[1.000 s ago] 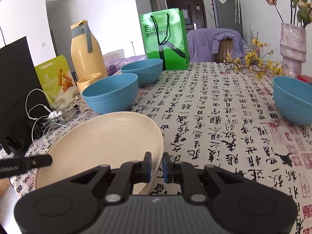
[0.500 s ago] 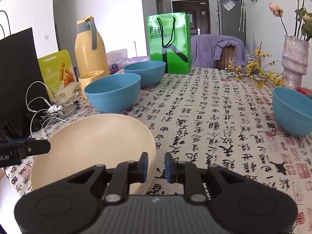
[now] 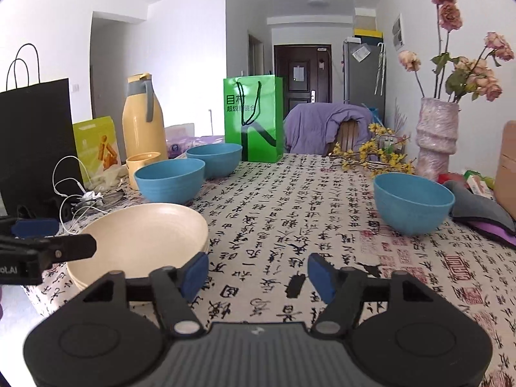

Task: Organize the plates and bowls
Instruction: 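Move both tools toward the blue bowl beside the flower vase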

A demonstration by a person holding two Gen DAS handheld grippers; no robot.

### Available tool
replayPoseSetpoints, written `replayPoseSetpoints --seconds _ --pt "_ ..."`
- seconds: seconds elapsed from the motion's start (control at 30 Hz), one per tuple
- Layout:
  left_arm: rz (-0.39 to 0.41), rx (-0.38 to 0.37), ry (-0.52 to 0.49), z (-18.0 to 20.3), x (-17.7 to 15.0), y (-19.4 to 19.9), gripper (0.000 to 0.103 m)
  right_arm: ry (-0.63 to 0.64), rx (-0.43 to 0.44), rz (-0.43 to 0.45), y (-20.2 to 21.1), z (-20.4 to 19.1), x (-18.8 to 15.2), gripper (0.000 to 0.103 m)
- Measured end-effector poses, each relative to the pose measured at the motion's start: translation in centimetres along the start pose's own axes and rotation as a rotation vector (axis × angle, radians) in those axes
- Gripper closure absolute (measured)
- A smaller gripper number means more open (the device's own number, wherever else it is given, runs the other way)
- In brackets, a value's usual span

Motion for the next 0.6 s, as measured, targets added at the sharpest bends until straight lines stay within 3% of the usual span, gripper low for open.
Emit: replayPoseSetpoints --seconds 0.13,0.2,0.6 --pt "0.003 0.0 0.039 0.4 -1.9 1.7 0.002 -0.053 -0.049 0.022 3.7 0.9 -1.9 0.022" --pt "0.018 -0.002 0.052 0.9 -2.5 2.7 0.0 -0.069 -0.056 0.036 5.5 1.3 -3.0 0.016" --pt "0.06 -0.001 -0.05 4.8 -4.7 5.7 0.0 -0.143 -0.073 0.007 9.6 4.1 -7.9 0.014"
Point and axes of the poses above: each gripper's, at about its wrist camera, not at the fingertips, and y roughly against the way its jaws point, z to its right, x to its top, the point moved 10 cm from there along -y, roughly the way its jaws point, and after that the axes turned 14 degrees about y, right-handed, at the moved point
